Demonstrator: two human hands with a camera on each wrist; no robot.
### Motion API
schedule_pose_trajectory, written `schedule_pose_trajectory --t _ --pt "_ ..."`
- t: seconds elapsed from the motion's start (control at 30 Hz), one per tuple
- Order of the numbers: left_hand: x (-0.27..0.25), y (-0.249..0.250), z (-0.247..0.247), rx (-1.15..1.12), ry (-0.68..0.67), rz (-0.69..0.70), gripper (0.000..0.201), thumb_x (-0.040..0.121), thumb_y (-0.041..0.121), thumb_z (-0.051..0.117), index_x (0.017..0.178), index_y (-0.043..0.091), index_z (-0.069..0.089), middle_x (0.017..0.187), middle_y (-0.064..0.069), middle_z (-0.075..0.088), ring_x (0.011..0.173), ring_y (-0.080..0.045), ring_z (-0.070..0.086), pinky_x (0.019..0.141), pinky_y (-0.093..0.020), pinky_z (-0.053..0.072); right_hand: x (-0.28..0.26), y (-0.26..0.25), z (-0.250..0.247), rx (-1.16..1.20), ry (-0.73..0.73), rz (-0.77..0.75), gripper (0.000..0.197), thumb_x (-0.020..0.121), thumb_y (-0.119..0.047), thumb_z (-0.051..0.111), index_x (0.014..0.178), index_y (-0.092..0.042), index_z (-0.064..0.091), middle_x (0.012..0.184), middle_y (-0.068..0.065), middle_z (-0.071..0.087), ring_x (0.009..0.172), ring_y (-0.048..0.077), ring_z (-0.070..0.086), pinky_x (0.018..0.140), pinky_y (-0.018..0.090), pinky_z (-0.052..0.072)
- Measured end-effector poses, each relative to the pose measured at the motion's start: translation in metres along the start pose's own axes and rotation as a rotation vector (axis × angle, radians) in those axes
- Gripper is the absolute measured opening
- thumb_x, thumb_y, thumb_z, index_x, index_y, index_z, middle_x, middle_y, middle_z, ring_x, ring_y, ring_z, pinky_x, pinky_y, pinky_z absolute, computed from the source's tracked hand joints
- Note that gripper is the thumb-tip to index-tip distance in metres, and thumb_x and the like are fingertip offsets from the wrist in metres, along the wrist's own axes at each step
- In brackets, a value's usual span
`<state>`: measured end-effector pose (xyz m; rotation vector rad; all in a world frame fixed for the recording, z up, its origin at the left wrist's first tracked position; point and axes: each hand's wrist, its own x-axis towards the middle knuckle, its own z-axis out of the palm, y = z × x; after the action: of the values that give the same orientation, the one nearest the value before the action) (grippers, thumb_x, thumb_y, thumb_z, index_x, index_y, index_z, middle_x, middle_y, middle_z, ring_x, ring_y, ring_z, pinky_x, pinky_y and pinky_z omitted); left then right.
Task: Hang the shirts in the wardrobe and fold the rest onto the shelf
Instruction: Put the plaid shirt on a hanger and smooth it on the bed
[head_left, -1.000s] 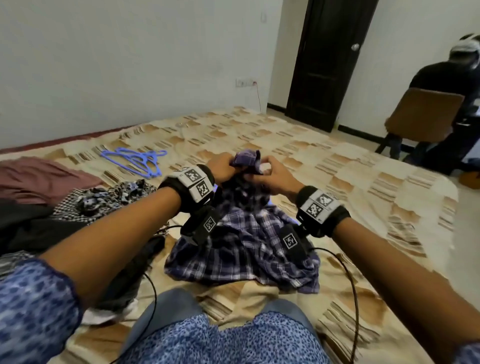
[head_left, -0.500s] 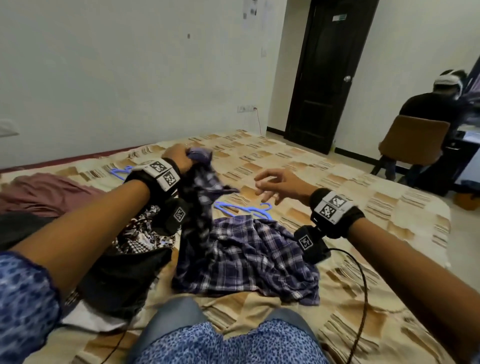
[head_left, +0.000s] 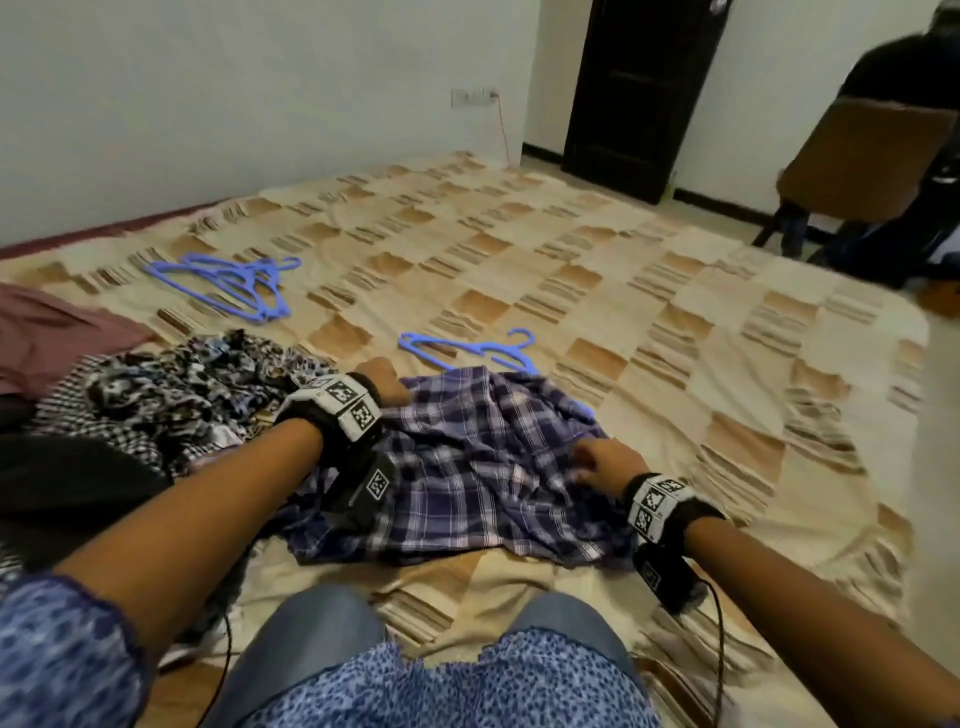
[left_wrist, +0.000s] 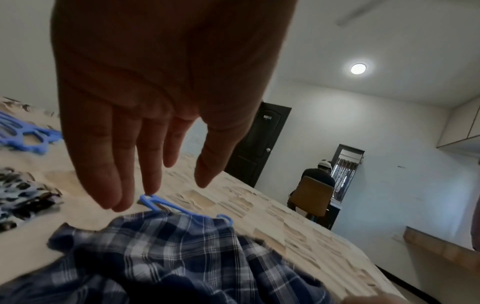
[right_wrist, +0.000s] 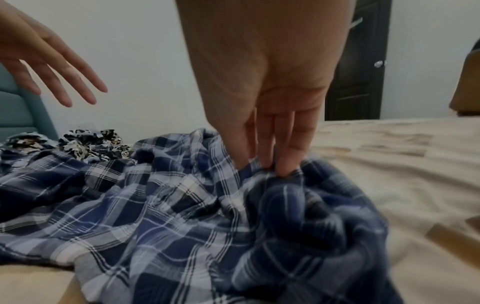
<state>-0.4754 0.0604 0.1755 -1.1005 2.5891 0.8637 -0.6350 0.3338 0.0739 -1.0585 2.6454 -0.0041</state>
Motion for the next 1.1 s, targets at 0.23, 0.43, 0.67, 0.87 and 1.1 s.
schedule_pose_trajectory --t 0.23,0.43,0.67,0.87,1.1 --pt "0.026 0.012 0.053 0.093 -0.268 0.039 0.020 0.087 0.016 0.065 0.092 -0.003 0.065 0.074 -0.012 0.060 0.056 -0.020 0.052 0.049 -0.024 0.043 0.015 -0.003 0.041 -0.259 -0.512 0.015 0.111 0.073 -0.025 0.079 0.152 -0.021 0.001 0.151 0.027 0.019 0.135 0.042 0.031 0.105 0.048 0.035" --pt "0.018 0.026 0.081 0.206 -0.507 0.052 0.054 0.069 0.046 0.078 0.100 0.004 0.069 0.093 -0.008 0.064 0.071 -0.021 0.056 0.074 -0.033 0.048 0.015 0.002 -0.042 0.642 -0.237 -0.094 0.025 0.086 0.011 0.046 0.077 -0.006 0.063 0.058 -0.008 0.059 0.051 -0.002 0.053 0.055 0.019 0.044" --pt "0.025 0.023 0.135 0.519 -0.382 0.160 0.067 0.064 0.051 0.079 0.116 0.014 0.057 0.125 -0.007 0.060 0.113 -0.026 0.056 0.100 -0.047 0.043 0.024 0.047 -0.058 0.718 0.327 0.351 0.040 0.089 -0.005 0.053 0.127 -0.005 0.043 0.100 0.011 0.050 0.096 0.030 0.053 0.079 0.034 0.042" --pt "0.046 0.028 0.113 0.453 -0.060 0.112 0.018 0.093 0.021 0.051 0.104 0.007 0.055 0.113 -0.014 0.061 0.102 -0.034 0.058 0.095 -0.049 0.045 0.007 0.032 -0.018 0.542 0.082 -0.108 0.004 0.087 -0.018 0.064 0.087 -0.015 0.061 0.074 -0.001 0.061 0.071 0.019 0.057 0.065 0.025 0.044" --pt "0.063 0.016 0.090 0.372 0.231 0.058 0.007 0.091 0.010 0.053 0.097 0.009 0.057 0.082 -0.008 0.054 0.083 -0.029 0.054 0.069 -0.035 0.039 0.028 0.003 0.018 0.193 -0.133 0.040 0.084 0.069 -0.070 0.064 0.129 -0.015 0.045 0.124 0.006 0.059 0.110 0.028 0.057 0.091 0.036 0.047"
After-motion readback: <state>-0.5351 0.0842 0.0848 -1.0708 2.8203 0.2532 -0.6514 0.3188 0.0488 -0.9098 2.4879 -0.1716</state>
